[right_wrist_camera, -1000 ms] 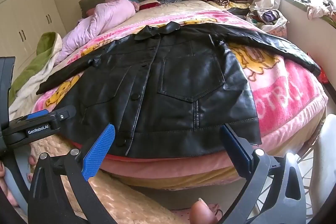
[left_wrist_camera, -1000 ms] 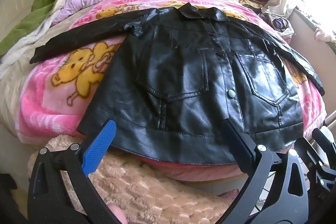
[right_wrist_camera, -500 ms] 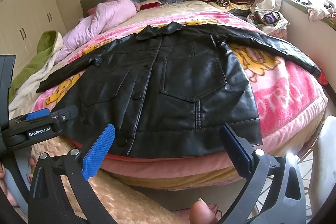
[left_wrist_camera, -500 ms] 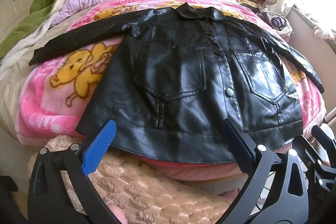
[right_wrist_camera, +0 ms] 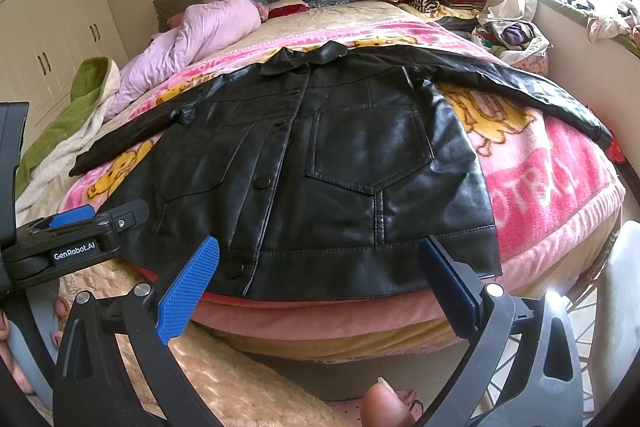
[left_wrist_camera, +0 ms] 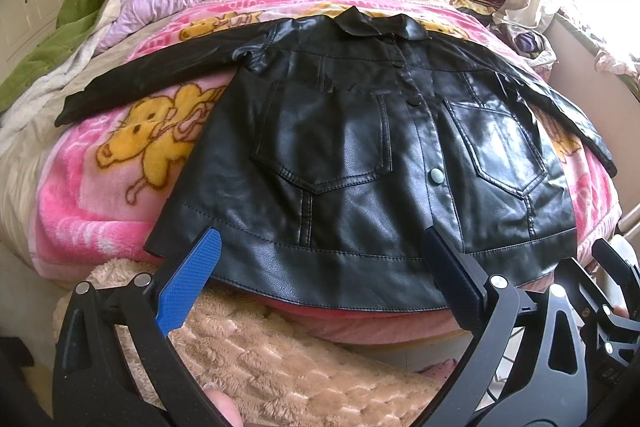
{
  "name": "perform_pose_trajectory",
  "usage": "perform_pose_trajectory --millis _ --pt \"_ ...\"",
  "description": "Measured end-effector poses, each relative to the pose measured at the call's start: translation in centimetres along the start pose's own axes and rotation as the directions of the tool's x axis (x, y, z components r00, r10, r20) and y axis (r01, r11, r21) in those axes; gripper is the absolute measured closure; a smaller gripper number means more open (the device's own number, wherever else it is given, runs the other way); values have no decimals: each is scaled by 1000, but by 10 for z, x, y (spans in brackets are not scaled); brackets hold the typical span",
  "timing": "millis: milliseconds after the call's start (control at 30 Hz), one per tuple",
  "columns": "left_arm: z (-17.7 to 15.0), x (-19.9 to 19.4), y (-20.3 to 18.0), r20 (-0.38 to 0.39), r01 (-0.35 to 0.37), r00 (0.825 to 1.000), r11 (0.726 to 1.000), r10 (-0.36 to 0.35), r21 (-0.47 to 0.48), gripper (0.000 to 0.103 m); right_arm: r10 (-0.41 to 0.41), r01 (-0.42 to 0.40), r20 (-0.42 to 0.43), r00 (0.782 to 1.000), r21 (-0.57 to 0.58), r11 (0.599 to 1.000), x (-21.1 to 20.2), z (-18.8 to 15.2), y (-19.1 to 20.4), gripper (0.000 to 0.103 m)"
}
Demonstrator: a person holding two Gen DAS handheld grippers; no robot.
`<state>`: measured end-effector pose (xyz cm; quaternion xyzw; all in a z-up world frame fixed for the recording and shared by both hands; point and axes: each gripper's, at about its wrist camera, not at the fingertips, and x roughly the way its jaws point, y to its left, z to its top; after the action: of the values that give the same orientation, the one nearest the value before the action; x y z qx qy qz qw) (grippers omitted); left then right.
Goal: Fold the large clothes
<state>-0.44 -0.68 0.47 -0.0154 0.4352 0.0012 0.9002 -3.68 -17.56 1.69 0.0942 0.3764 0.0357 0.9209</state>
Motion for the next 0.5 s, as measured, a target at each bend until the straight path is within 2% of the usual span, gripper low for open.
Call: perform_pose_trajectory --millis 500 --pt "0 0 0 1 -1 1000 1000 1 -1 9 2 -2 -3 1000 -2 1000 1 0 2 4"
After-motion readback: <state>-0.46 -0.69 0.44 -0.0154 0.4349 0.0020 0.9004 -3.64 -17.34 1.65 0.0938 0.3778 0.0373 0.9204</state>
